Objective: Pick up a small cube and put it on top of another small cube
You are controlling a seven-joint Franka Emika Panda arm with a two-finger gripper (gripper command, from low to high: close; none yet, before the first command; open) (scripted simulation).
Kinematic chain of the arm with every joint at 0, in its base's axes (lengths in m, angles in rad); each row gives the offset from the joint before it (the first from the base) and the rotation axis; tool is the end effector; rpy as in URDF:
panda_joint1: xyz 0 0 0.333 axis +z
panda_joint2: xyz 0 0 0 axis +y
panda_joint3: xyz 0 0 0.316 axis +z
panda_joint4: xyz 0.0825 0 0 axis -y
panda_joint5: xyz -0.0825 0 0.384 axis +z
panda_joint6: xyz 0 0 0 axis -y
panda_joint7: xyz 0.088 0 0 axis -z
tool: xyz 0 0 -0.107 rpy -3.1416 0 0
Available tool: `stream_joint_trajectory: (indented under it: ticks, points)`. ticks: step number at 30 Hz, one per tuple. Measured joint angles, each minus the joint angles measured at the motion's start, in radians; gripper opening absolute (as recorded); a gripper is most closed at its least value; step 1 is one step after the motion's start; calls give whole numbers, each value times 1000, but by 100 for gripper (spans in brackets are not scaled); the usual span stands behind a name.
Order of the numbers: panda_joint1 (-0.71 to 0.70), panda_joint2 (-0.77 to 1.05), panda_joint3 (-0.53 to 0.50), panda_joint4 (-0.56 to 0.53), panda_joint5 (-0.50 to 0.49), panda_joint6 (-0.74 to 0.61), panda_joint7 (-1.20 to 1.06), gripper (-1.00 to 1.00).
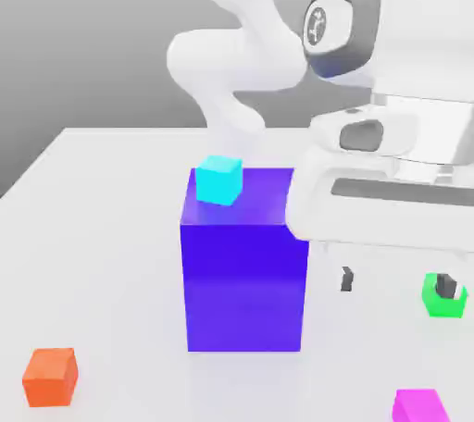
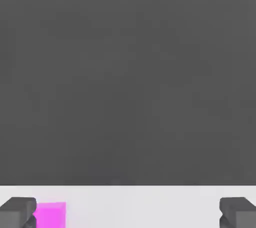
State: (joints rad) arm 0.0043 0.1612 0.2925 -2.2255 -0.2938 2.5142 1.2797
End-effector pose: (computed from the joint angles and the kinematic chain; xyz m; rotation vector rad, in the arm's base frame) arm 0.5315 0.1638 0.3172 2.8991 -1.1632 0.3102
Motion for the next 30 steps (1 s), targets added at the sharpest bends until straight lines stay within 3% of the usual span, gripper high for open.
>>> stream_joint_trajectory:
  ticks: [7, 11, 12, 18, 22, 30]
  points:
    - [54, 227, 27, 13, 20, 74, 59, 0]
    - [100, 370, -15, 42, -23, 166, 104, 0]
    - [113, 402, -31, 50, -37, 189, 114, -100]
    - [120, 418, -39, 54, -44, 203, 119, -100]
    - [82, 319, 10, 29, 7, 129, 83, -100]
    - [179, 30, 188, -206, 196, 105, 266, -100]
